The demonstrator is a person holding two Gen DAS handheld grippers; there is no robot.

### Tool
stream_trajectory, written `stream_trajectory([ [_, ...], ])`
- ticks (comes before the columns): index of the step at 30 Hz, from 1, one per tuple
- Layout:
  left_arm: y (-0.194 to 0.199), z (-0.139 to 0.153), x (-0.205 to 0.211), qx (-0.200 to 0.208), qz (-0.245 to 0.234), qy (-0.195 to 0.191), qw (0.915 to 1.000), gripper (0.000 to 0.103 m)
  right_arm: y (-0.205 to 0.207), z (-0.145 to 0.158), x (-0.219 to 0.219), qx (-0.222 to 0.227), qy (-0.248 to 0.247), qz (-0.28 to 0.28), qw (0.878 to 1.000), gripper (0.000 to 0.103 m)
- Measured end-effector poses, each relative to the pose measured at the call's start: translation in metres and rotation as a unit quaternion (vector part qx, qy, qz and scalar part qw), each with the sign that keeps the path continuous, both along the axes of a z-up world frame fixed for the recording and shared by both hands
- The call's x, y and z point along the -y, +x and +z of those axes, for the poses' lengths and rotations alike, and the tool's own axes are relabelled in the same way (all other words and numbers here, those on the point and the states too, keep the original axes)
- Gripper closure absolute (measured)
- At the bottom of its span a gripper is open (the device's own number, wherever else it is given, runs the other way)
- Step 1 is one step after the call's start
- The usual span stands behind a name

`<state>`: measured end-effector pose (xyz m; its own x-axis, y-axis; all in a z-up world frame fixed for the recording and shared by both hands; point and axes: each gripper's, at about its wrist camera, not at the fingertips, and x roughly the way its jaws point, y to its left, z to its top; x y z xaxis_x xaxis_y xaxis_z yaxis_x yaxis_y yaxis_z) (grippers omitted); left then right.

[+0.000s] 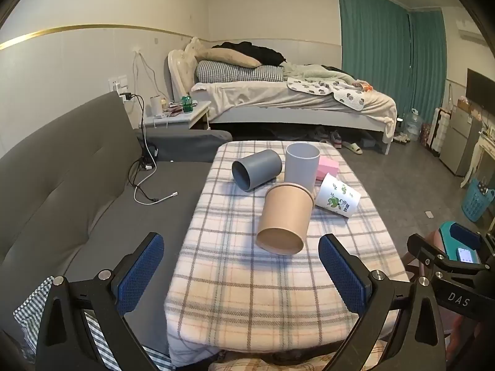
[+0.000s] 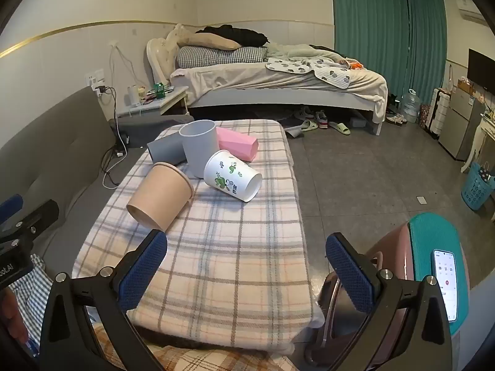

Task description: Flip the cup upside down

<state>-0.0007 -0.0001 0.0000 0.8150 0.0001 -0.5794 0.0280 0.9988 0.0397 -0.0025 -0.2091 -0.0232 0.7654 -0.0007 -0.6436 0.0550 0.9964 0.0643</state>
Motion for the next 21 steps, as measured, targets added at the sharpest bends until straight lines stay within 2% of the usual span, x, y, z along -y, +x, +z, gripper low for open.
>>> stream_trajectory([
  [21,0.0020,-0.0062,-0.0016,-0.011,-0.001,-0.001,0.9999,0.000,-0.0018,0.0032,-0.0017,0.005,-0.010,0.004,1.000,0.000],
])
